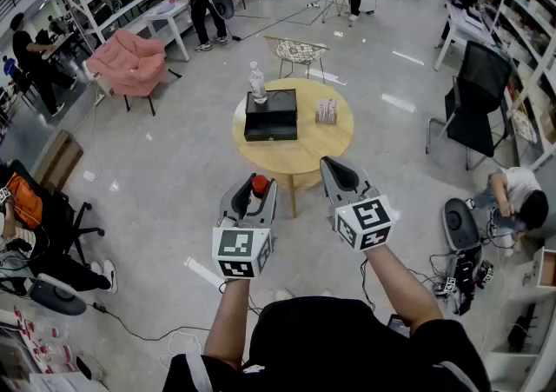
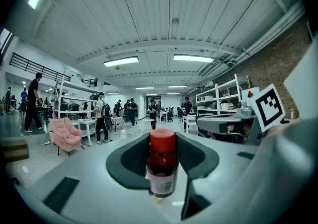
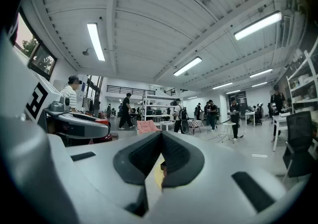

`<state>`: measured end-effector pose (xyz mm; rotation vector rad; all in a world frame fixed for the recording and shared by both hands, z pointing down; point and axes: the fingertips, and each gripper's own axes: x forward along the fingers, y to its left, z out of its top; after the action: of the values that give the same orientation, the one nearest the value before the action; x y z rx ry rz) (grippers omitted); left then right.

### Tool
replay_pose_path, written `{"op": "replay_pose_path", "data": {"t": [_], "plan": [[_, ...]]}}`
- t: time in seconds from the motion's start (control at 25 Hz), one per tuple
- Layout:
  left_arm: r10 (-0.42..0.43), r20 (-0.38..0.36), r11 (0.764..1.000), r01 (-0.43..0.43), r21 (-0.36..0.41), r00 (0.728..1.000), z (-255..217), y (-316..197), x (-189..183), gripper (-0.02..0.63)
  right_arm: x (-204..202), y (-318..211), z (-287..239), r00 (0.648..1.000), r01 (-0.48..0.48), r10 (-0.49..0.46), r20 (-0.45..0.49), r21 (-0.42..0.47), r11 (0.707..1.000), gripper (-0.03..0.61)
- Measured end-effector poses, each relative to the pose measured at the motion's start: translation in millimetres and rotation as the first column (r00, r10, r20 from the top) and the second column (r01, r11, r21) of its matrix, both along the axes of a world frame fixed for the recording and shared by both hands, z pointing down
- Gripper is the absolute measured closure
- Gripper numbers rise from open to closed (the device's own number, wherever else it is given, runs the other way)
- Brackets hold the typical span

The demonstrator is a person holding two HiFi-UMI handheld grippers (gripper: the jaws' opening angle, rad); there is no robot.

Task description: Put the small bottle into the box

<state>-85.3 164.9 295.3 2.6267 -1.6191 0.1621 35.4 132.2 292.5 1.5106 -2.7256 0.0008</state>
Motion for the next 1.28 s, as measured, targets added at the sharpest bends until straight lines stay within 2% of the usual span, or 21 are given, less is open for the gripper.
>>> {"op": "replay_pose_path", "data": {"t": [0.48, 0.8, 1.28], "plan": [[-0.036, -0.005, 0.999, 0.036, 0.007, 0.999, 13, 30, 49, 0.454, 39, 24, 25, 0.997, 0.075, -0.075, -0.001, -0.045, 0.996, 0.578], [-0.035, -0.011, 0.999, 0.035, -0.004, 0.999, 18, 32, 70, 0.454, 47, 29, 28, 0.994, 0.104, -0.104, 0.015, -0.042, 0.994, 0.578], [-0.042, -0.006, 0.999, 0.042, -0.005, 0.999, 15, 19, 79, 0.454, 56, 16, 28, 0.993, 0.114, -0.113, 0.021, -0.046, 0.992, 0.578]]}}
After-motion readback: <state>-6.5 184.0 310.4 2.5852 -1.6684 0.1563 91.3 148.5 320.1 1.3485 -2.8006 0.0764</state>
